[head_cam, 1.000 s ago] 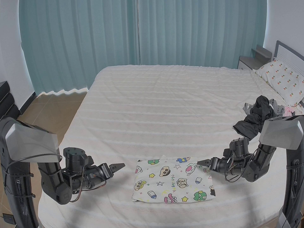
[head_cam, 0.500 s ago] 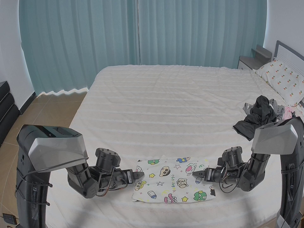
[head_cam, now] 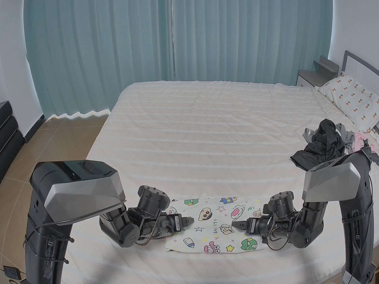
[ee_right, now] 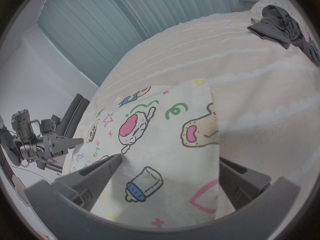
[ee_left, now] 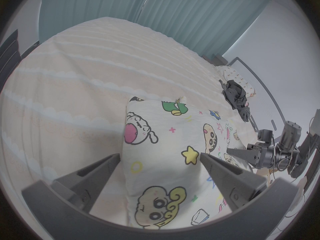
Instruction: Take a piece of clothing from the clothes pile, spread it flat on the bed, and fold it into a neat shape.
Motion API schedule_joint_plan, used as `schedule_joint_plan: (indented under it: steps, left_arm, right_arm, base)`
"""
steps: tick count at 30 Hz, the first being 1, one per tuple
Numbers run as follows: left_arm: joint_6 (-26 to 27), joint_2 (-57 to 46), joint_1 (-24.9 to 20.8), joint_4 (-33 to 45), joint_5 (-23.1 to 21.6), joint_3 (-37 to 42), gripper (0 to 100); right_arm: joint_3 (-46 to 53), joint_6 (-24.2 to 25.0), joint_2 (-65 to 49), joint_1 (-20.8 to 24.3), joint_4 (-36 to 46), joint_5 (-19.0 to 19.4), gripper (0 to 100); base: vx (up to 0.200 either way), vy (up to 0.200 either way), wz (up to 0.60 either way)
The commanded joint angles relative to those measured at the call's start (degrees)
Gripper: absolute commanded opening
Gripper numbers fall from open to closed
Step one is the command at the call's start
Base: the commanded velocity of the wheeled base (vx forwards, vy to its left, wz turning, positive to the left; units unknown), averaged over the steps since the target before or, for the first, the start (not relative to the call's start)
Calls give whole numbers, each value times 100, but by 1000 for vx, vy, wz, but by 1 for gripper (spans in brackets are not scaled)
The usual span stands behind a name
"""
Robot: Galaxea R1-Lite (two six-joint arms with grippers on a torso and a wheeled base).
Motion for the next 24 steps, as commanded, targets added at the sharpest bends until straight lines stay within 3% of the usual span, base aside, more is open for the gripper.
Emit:
schedule_joint_plan:
  steps: [1,14,17,24]
  left_arm:
    - [-120,-45,-63,135,-6,-167,0]
    - [-735,-696,-336,179,-6,167,0]
    - [-1113,-898,-344,179,12,219,0]
    - [-1183,-1346,-353,162,3,650,0]
  right_arm:
    - [-44,148,15,52,-61,16,0]
    - [378,631,-336,25,-676,139,0]
    - [457,798,-538,25,-703,148,0]
    - [659,824,-846,52,-694,157,0]
  base:
    - [0,0,0]
    - [0,0,0]
    - [0,0,0]
    - [0,0,0]
